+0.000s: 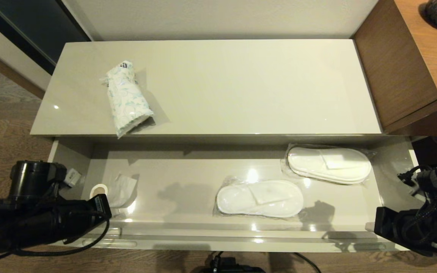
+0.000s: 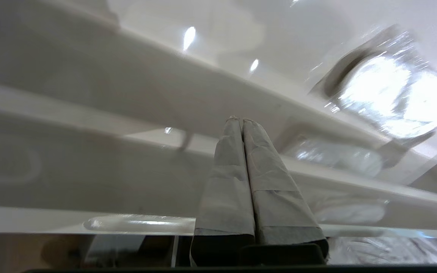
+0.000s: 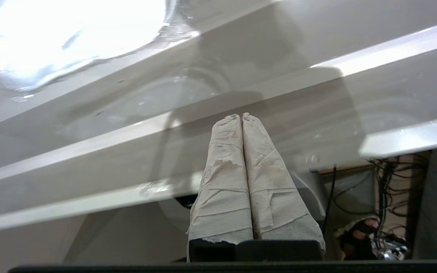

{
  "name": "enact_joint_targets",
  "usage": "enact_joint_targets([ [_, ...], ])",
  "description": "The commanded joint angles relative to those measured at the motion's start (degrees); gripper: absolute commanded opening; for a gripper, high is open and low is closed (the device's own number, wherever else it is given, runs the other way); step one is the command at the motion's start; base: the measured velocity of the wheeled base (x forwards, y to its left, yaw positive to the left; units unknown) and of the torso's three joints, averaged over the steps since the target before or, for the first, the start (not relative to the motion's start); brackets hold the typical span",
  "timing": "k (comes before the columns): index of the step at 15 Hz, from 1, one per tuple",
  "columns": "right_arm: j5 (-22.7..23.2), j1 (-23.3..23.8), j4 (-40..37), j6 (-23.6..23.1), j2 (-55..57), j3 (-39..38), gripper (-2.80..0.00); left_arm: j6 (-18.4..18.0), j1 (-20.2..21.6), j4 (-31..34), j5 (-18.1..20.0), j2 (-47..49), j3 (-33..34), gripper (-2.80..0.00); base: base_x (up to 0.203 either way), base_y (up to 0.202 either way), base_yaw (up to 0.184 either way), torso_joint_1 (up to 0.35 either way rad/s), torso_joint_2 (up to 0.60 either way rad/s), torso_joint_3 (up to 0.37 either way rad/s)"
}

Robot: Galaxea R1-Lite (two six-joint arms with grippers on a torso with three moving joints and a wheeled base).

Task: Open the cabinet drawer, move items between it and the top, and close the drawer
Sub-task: Open the drawer

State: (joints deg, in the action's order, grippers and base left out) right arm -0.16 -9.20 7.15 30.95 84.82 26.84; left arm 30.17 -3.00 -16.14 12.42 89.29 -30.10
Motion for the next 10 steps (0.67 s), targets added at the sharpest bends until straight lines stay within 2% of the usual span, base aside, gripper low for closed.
enact_joint_targets([
  [1, -0.19, -0.02, 0.76, 0.17, 3.33, -0.91, -2.80, 0.15, -0.08, -0.12, 0.06, 2.38, 1.18, -2.80, 0.000, 0.000, 0.000, 0.000, 0.00, 0.000],
  [3, -0.08, -0.02, 1.89, 0.16, 4.89, -2.78, -2.80, 0.01, -0.08, -2.75, 0.16, 4.23, 3.11, -2.80, 0.000, 0.000, 0.000, 0.000, 0.00, 0.000],
  [5, 0.29, -0.02, 2.45, 0.02, 7.20, -4.41, -2.80, -2.38, -0.14, -6.03, 0.68, 7.32, 7.22, -2.80, 0.000, 0.000, 0.000, 0.000, 0.00, 0.000],
  [9, 0.63, -0.03, 2.43, -0.46, 6.80, -7.59, -2.80, -7.82, -0.08, -3.81, 1.15, 7.59, 10.36, -2.80, 0.000, 0.000, 0.000, 0.000, 0.00, 0.000],
  [10, 0.66, -0.03, 2.47, -0.62, 5.98, -9.95, -2.80, -9.31, -0.08, -1.47, 1.28, 6.63, 11.76, -2.80, 0.000, 0.000, 0.000, 0.000, 0.00, 0.000],
])
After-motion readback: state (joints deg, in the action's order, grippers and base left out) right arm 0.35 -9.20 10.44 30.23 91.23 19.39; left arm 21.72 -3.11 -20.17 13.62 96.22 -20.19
